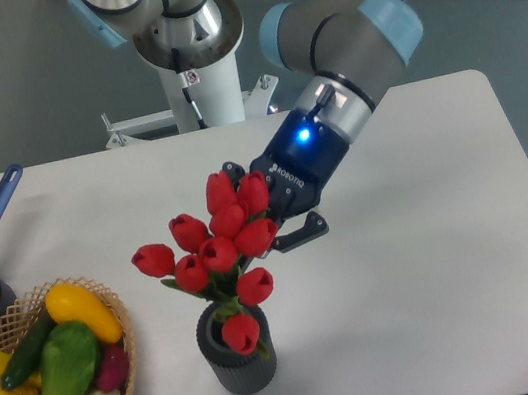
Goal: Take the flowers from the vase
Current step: 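Lift the tulip bunch up out of the grey vase, then carry the held tulips away from the vase and lower them slightly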
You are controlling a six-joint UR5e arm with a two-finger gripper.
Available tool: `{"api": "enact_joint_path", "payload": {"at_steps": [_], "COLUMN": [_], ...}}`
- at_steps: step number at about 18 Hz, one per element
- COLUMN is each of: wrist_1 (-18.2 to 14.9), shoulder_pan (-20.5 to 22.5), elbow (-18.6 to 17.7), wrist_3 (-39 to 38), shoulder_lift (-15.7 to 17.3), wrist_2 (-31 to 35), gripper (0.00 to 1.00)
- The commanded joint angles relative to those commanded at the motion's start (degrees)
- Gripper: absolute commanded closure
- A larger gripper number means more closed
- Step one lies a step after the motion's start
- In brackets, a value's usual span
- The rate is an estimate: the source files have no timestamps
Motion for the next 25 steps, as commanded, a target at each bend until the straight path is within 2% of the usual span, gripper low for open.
{"api": "enact_joint_path", "payload": {"at_steps": [5,10,13,14,16,23,25], "wrist_1": [-0.2,-0.3,-0.3,-0.4,-0.3,-0.6,-1.0], "shoulder_pan": [2.5,10.0,13.0,13.6,14.2,13.6,12.9], "elbow": [0.3,3.0,3.7,4.4,4.7,3.3,3.2], "wrist_3": [-2.0,-3.9,-3.2,-3.0,-1.4,7.2,9.9], "shoulder_lift": [1.3,1.5,1.0,0.6,0.4,-1.1,-2.5], "wrist_2": [-3.5,-3.9,-3.0,-1.4,5.7,25.0,29.9], "gripper": [1.00,1.00,1.00,1.00,1.00,1.00,1.00]}}
